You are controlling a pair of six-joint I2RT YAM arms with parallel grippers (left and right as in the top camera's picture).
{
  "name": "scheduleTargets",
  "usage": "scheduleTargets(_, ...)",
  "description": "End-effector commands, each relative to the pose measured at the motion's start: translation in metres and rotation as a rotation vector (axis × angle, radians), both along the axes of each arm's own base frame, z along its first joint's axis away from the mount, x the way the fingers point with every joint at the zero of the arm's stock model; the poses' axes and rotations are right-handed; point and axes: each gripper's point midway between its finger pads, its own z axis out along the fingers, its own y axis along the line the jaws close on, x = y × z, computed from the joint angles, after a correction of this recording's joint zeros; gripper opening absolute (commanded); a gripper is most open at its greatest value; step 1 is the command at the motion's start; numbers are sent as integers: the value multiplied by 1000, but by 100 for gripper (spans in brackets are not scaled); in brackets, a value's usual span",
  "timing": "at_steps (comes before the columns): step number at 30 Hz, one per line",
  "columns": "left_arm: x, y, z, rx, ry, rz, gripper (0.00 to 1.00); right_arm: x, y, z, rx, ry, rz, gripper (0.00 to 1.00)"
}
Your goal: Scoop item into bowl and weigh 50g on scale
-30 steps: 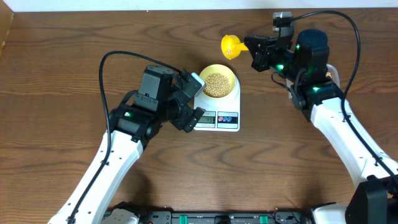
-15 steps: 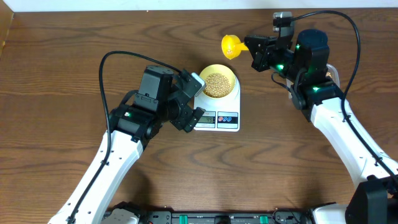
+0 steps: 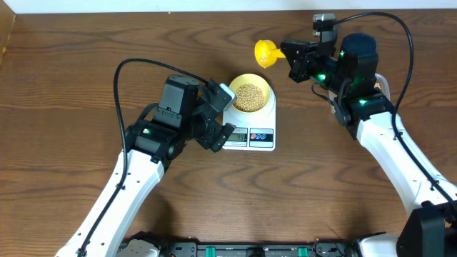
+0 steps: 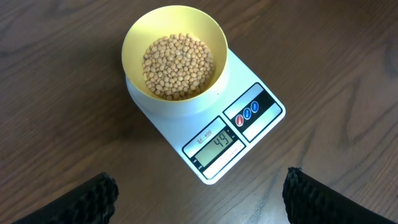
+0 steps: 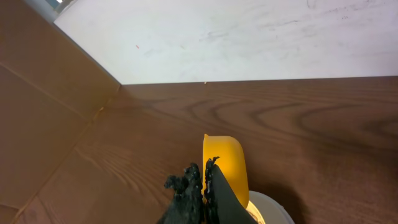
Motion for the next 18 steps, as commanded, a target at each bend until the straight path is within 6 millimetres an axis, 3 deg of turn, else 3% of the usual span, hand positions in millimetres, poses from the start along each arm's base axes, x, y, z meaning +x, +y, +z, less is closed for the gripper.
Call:
scheduleTargets(1, -2, 0, 2, 5, -16, -14, 87, 3, -3, -4, -18, -5, -6, 1)
scheduleTargets(18, -2, 0, 2, 5, -16, -14, 87, 3, -3, -4, -42, -26, 4, 1)
